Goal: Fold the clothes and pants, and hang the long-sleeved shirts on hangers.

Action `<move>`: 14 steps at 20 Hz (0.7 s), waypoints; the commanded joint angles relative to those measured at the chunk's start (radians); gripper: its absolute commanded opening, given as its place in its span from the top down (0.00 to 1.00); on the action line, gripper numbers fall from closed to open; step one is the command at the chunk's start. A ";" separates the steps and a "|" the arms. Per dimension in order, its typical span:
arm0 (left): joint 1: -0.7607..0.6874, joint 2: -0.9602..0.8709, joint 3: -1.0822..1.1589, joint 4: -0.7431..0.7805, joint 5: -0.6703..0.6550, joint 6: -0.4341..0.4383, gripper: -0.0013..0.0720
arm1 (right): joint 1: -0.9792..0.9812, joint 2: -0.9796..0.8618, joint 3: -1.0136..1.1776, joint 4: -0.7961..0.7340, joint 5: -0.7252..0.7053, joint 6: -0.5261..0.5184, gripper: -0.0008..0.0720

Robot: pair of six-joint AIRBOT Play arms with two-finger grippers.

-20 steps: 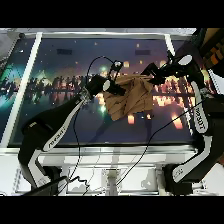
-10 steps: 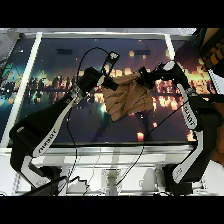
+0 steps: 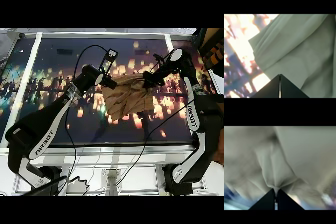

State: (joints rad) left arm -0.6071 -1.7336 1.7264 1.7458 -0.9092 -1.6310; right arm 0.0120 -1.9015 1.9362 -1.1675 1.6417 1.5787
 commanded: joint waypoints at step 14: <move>0.000 0.095 0.000 0.079 -0.004 0.000 0.97 | -0.114 0.271 -0.346 -0.195 0.084 -0.108 0.04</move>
State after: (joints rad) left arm -0.6071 -1.6413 1.7264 1.8214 -0.9134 -1.6314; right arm -0.0700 -1.6485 1.6180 -1.3563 1.8164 1.4834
